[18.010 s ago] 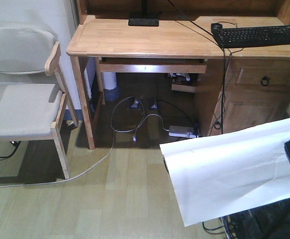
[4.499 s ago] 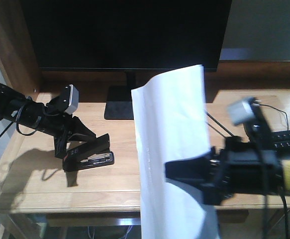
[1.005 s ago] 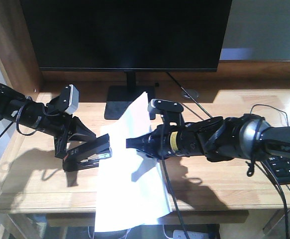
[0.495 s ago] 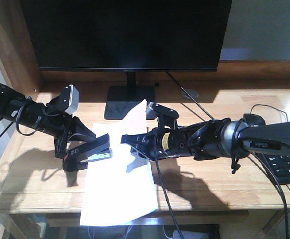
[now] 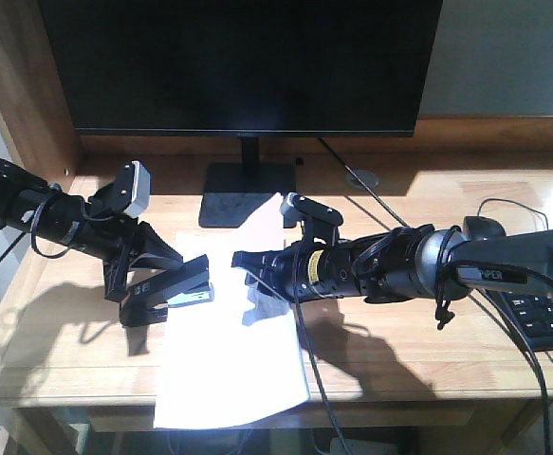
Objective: Grab stapler and paper to desk for stapling
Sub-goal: 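Lower the white paper onto the desk beside the stapler, then open the right gripper and lift it away from the paper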
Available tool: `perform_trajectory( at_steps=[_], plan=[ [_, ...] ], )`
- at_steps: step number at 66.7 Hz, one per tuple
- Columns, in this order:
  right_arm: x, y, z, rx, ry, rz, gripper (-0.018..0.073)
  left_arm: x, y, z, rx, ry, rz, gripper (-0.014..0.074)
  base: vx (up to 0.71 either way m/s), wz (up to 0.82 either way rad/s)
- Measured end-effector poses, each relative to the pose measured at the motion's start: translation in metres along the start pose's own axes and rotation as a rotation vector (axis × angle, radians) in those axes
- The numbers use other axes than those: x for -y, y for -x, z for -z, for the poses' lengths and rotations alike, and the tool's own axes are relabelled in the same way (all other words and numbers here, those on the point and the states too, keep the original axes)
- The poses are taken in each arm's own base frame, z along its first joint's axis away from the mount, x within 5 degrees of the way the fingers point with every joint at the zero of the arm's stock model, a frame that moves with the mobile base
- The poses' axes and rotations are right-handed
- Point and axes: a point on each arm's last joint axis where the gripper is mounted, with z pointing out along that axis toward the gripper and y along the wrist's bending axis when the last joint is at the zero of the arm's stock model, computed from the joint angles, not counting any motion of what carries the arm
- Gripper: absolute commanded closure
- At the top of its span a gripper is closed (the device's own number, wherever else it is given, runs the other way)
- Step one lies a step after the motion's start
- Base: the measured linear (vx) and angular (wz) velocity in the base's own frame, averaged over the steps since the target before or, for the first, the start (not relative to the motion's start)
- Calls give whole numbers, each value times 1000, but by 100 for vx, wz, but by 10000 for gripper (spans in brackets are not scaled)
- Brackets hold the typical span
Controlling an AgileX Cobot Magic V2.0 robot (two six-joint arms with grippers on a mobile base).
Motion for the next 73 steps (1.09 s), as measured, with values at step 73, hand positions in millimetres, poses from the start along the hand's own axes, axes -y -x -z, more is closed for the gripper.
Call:
perform_trajectory(
  at_steps=[73],
  plan=[
    [-59,47,197,547,-202,576,-34,0,0,0,0,0,0,604,0,0]
  ],
)
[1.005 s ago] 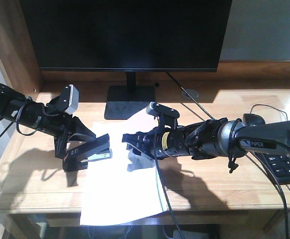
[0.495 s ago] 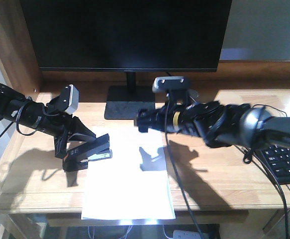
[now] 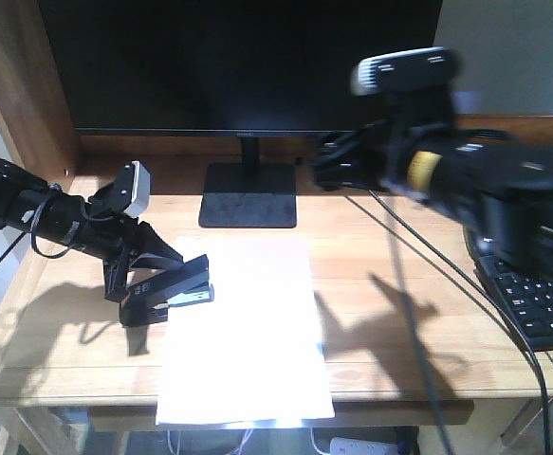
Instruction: Grab stapler and paper to desk for stapling
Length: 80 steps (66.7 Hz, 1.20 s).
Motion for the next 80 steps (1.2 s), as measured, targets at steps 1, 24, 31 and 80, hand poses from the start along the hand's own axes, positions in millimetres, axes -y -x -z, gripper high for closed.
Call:
perform_trajectory(
  at_steps=[1,24,31,80],
  plan=[
    [1,0,5,7,-2,2,-34,0,0,0,0,0,0,604,0,0],
    [13,-6,126,204,3,24,-33,0,0,0,0,0,0,604,0,0],
    [17,-18,158,268,5,22,-32,0,0,0,0,0,0,604,0,0],
    [17,-139,233,423,180,52,-32,0,0,0,0,0,0,604,0,0]
  ],
)
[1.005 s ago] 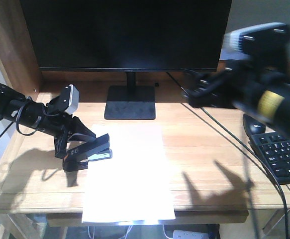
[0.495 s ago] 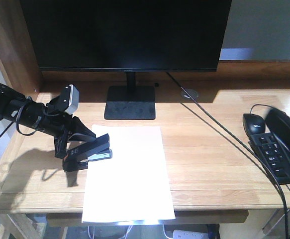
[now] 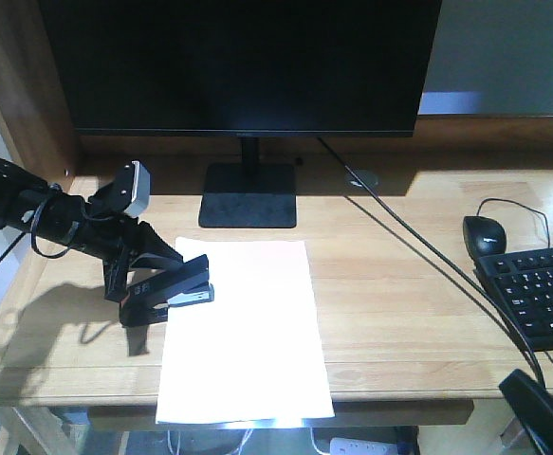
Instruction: Grab stapler and paper to desk for stapling
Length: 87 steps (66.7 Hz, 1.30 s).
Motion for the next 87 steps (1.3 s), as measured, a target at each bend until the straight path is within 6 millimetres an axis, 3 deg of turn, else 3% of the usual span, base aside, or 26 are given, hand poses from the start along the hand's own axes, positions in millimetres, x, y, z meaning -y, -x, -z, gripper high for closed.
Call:
perform_trajectory(
  at_steps=[45,87],
  plan=[
    [3,0,1,12,-31,0,-32,-2,1,0,14,23,8,603,0,0],
    [3,0,1,12,-33,0,-32,-1,16,-20,2,65,-20,603,0,0]
  ],
)
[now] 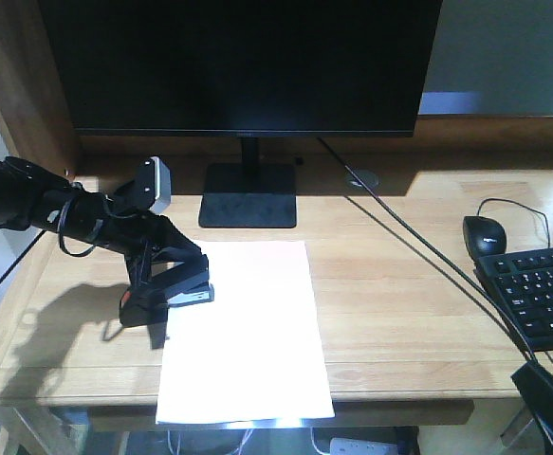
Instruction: Grab stapler and paper to desk for stapling
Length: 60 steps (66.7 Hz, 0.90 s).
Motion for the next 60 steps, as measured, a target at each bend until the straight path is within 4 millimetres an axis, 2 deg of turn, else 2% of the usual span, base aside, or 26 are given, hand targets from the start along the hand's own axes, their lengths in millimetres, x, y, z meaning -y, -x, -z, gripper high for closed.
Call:
perform_trajectory(
  at_steps=[20,60],
  plan=[
    [0,0,0,0,0,0,-32,4,-16,-15,-6,-64,53,603,0,0],
    [0,0,0,0,0,0,-32,3,-22,-21,-12,-90,116,603,0,0]
  ],
)
